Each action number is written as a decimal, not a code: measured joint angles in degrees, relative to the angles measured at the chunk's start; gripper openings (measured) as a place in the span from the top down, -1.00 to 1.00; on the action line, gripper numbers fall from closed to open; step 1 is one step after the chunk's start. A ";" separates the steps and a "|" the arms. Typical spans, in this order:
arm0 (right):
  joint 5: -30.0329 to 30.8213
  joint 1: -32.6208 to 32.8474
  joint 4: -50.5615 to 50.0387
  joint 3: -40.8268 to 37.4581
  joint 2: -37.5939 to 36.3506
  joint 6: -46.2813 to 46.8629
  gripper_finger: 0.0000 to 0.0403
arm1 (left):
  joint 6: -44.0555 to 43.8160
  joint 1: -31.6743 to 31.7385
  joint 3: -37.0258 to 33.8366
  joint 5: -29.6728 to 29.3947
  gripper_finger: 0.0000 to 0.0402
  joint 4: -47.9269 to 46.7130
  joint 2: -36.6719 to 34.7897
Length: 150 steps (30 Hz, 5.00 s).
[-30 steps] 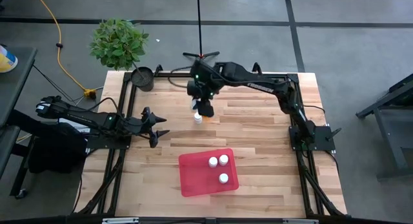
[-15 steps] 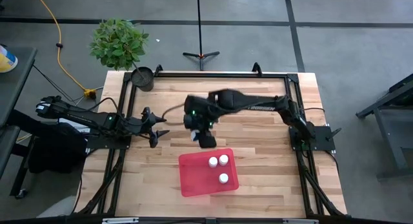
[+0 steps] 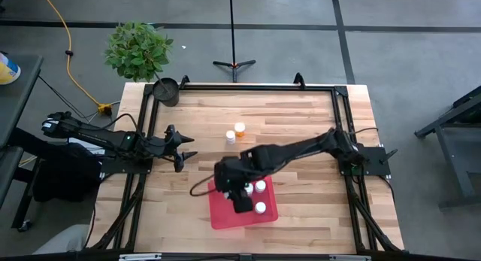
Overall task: Pick and place pill bottles into a basket
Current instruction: Put the white pill bottle into the red bin
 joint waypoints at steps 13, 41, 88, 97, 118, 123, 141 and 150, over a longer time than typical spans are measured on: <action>0.62 4.23 19.16 -21.04 0.07 9.33 0.27 | -0.39 0.00 0.00 0.00 -0.49 0.05 0.00; 4.79 7.04 17.88 -23.72 0.07 14.35 0.06 | -0.44 0.02 0.00 0.50 -0.49 -0.02 0.00; 17.40 -8.32 2.31 -6.65 0.07 -6.16 -0.25 | -0.40 0.02 -0.02 2.10 -0.49 0.88 0.00; 14.59 -17.07 0.46 -6.65 0.07 -9.16 -0.25 | -0.57 0.00 -0.07 2.12 -0.49 0.88 0.00; -0.78 -28.23 2.98 -6.73 2.91 -11.71 -0.57 | 1.57 0.02 -0.07 0.32 -0.49 1.68 -0.02; -0.47 -29.27 2.96 -6.73 5.66 -11.87 -0.66 | 1.57 0.02 -0.07 -0.02 -0.49 1.19 0.33; -4.32 -28.30 2.47 -6.76 7.81 -9.95 -0.70 | 1.19 0.02 -0.07 -0.05 -0.49 0.25 0.48; -4.70 -27.56 2.69 -6.76 8.45 -8.62 -0.70 | 0.92 0.02 -0.07 0.00 -0.49 -0.08 0.48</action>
